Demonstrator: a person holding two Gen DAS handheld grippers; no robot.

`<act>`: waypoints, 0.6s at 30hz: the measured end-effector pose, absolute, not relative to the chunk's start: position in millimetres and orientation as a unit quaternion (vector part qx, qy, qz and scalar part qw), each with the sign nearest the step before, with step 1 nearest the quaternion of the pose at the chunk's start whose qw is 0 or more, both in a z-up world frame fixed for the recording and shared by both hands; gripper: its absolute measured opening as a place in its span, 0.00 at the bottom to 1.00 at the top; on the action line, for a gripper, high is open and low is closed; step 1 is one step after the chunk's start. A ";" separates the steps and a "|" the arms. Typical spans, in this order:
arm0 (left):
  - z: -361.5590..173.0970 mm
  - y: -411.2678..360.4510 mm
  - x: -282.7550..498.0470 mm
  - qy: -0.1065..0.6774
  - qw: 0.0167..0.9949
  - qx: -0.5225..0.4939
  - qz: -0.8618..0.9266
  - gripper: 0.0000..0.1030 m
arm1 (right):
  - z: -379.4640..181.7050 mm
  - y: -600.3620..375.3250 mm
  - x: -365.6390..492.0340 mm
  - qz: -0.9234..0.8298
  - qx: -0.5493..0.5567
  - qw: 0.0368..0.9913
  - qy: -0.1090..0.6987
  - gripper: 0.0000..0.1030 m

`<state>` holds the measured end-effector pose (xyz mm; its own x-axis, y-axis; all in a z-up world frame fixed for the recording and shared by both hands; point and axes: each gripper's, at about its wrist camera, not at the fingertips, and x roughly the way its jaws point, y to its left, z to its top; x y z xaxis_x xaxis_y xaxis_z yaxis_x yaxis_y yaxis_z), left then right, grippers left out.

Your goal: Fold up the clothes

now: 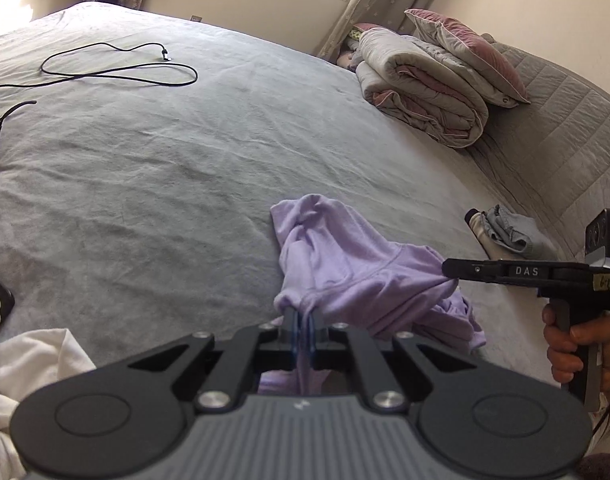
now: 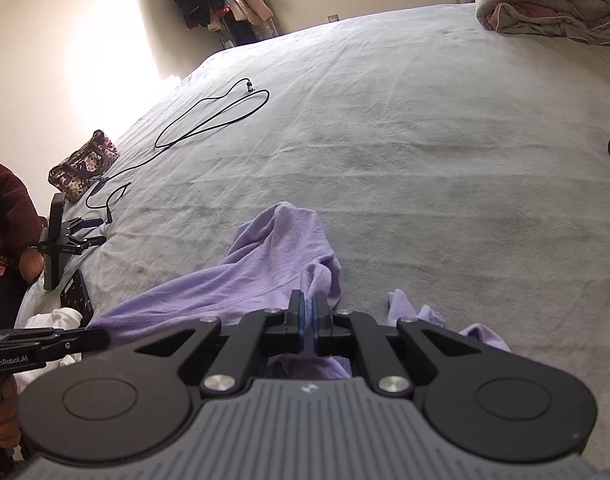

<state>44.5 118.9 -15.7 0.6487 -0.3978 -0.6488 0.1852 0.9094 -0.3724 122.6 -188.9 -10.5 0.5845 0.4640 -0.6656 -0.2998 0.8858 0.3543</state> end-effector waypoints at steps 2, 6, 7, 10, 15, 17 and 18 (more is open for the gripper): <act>-14.6 110.6 31.2 0.388 0.896 -0.130 -0.175 0.02 | -9.8 -196.0 105.6 0.212 0.097 0.886 0.400 0.05; -24.9 92.7 3.6 0.406 0.884 -0.121 -0.197 0.02 | -13.0 -206.7 72.5 0.205 0.086 0.888 0.403 0.05; -28.0 88.4 -2.8 0.411 0.881 -0.118 -0.201 0.02 | -14.3 -208.3 65.8 0.203 0.084 0.887 0.405 0.05; -40.3 78.5 -18.5 0.428 0.872 -0.120 -0.207 0.02 | -19.4 -210.7 49.0 0.199 0.079 0.886 0.412 0.05; -58.6 70.2 -37.1 0.456 0.860 -0.110 -0.200 0.02 | -31.5 -213.3 29.3 0.195 0.068 0.879 0.429 0.05; -64.9 70.3 -41.9 0.467 0.857 -0.105 -0.192 0.01 | -39.2 -214.5 24.0 0.191 0.064 0.874 0.443 0.04; -68.0 70.4 -44.3 0.473 0.855 -0.102 -0.188 0.01 | -43.5 -214.5 23.0 0.186 0.062 0.871 0.450 0.04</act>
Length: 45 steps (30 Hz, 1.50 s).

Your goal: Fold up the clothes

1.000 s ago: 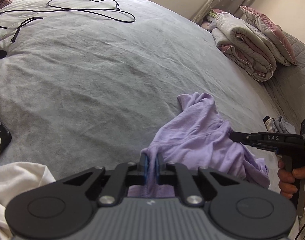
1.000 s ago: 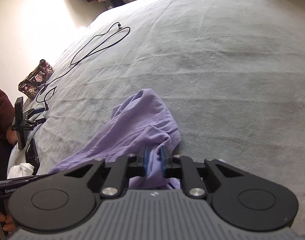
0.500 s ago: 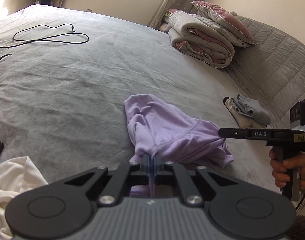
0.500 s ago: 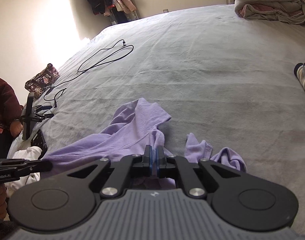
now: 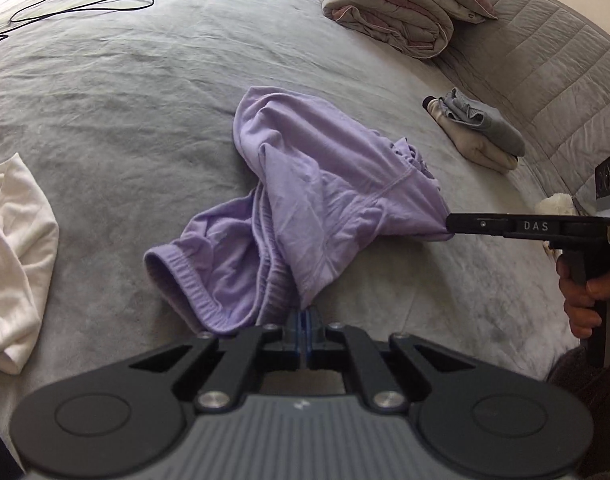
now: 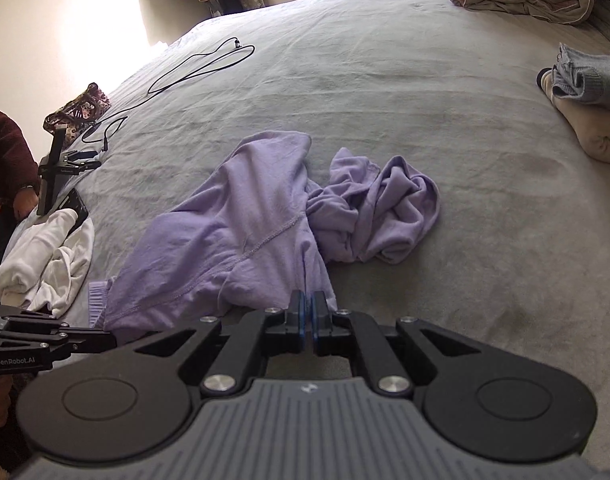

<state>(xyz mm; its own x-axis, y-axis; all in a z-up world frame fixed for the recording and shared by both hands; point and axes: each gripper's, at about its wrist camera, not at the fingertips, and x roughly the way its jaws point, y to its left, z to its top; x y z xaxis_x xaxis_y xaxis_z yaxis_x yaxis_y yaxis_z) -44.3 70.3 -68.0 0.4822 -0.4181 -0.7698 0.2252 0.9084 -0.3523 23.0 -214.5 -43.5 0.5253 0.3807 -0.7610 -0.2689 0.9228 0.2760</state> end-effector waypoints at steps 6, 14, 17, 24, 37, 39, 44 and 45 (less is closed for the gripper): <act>-58.3 90.9 -49.4 0.461 0.860 -0.134 -0.172 0.04 | -51.9 -221.2 14.4 0.175 0.059 0.866 0.464 0.03; -46.0 103.7 -29.1 0.439 0.872 -0.157 -0.150 0.19 | -35.3 -222.7 21.7 0.184 0.077 0.871 0.450 0.14; -51.7 101.8 -13.3 0.448 0.863 -0.174 -0.157 0.21 | -32.4 -217.0 25.8 0.190 0.076 0.871 0.447 0.20; -71.7 91.4 17.0 0.483 0.842 -0.181 -0.157 0.21 | -30.2 -209.7 32.4 0.197 0.065 0.873 0.441 0.33; -80.8 85.6 33.6 0.479 0.846 -0.175 -0.157 0.07 | -35.6 -204.5 50.8 0.196 0.065 0.871 0.446 0.33; -74.7 90.2 29.4 0.466 0.853 -0.176 -0.153 0.05 | -35.3 -204.0 52.5 0.197 0.065 0.871 0.445 0.33; -58.6 106.6 21.5 0.437 0.871 -0.182 -0.133 0.05 | -34.9 -203.1 56.6 0.196 0.062 0.873 0.443 0.33; -55.6 110.3 19.7 0.430 0.876 -0.180 -0.124 0.05 | -35.0 -203.2 57.4 0.196 0.062 0.873 0.442 0.33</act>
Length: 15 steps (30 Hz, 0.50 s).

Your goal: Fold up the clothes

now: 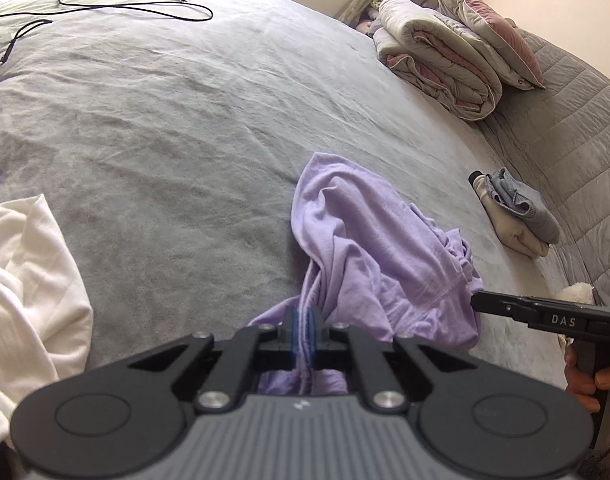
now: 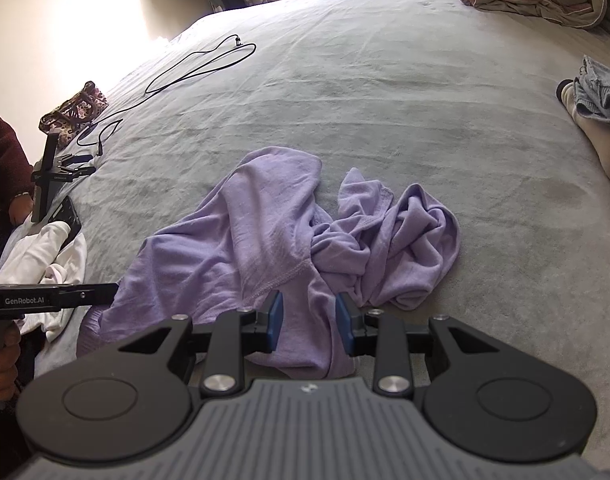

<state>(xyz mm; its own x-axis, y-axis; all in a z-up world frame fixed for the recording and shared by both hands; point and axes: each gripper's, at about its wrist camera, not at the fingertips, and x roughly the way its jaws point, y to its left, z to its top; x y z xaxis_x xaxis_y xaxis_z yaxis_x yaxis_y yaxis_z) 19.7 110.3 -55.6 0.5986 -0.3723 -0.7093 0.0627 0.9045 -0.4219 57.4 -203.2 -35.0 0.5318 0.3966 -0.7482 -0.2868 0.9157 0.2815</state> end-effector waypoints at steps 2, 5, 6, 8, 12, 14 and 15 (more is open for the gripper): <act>-50.2 116.8 15.9 0.417 0.886 -0.175 -0.103 0.05 | -35.1 -202.9 58.9 0.195 0.063 0.873 0.442 0.33; -44.3 129.3 9.3 0.404 0.895 -0.176 -0.068 0.05 | -35.2 -202.4 60.6 0.196 0.062 0.873 0.442 0.33; -43.6 134.1 7.2 0.402 0.896 -0.178 -0.056 0.05 | -35.2 -202.1 60.9 0.196 0.061 0.873 0.442 0.33; -44.6 141.6 3.6 0.402 0.897 -0.182 -0.034 0.05 | -35.3 -201.8 61.5 0.196 0.060 0.873 0.442 0.33; -48.5 154.6 -1.6 0.404 0.895 -0.191 0.003 0.05 | -36.3 -201.1 63.3 0.197 0.059 0.873 0.443 0.33; -52.8 159.4 -0.1 0.411 0.889 -0.202 0.002 0.06 | -37.0 -200.5 63.8 0.197 0.058 0.873 0.443 0.33; -55.0 162.1 0.5 0.414 0.885 -0.212 0.002 0.07 | -37.1 -200.1 64.3 0.197 0.058 0.872 0.444 0.33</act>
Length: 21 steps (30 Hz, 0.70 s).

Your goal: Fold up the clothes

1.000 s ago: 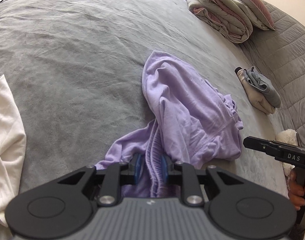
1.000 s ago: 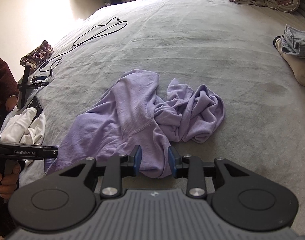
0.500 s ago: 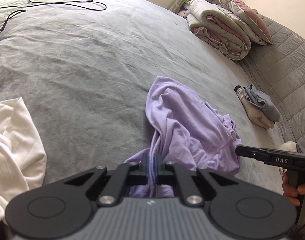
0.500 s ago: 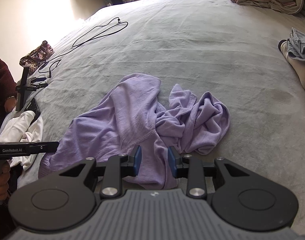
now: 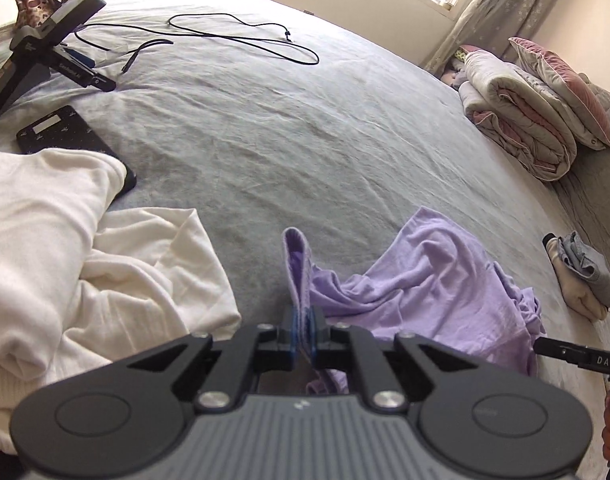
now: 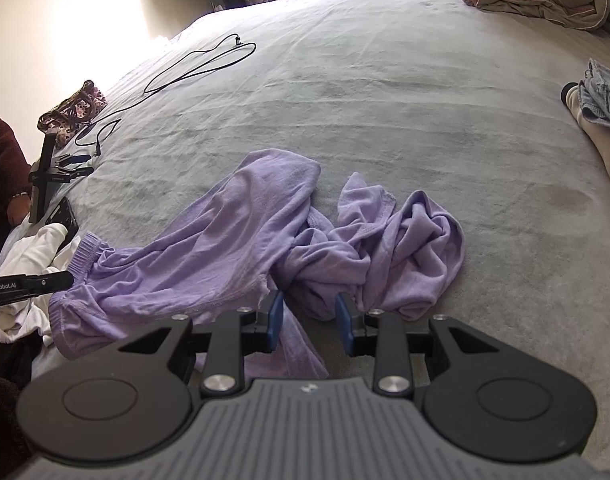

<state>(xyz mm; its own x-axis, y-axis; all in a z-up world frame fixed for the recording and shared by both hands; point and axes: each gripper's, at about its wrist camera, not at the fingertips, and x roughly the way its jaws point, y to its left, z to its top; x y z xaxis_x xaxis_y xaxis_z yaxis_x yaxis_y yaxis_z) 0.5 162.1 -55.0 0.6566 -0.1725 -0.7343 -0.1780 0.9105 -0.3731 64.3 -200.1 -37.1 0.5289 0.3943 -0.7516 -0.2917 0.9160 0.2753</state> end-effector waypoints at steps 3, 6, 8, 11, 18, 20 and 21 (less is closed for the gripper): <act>-58.8 168.5 2.6 0.415 0.878 -0.237 -0.003 0.18 | -35.8 -198.7 65.6 0.198 0.055 0.873 0.443 0.33; -63.4 173.9 10.0 0.417 0.870 -0.263 0.002 0.32 | -34.3 -196.9 69.6 0.200 0.051 0.873 0.442 0.33; -68.2 175.0 16.6 0.423 0.865 -0.270 0.009 0.32 | -33.5 -194.3 73.8 0.200 0.047 0.874 0.441 0.34; -74.6 175.4 23.2 0.428 0.862 -0.270 0.025 0.32 | -33.1 -189.8 81.4 0.206 0.040 0.874 0.438 0.37; -76.7 174.5 24.0 0.425 0.872 -0.241 0.040 0.11 | -37.5 -184.5 112.0 0.203 0.046 0.879 0.429 0.38; -76.3 174.8 23.2 0.421 0.875 -0.236 0.041 0.09 | -38.3 -185.5 120.4 0.199 0.053 0.881 0.425 0.38; -76.1 175.3 22.9 0.419 0.876 -0.235 0.042 0.09 | -38.7 -186.1 123.7 0.196 0.055 0.882 0.425 0.38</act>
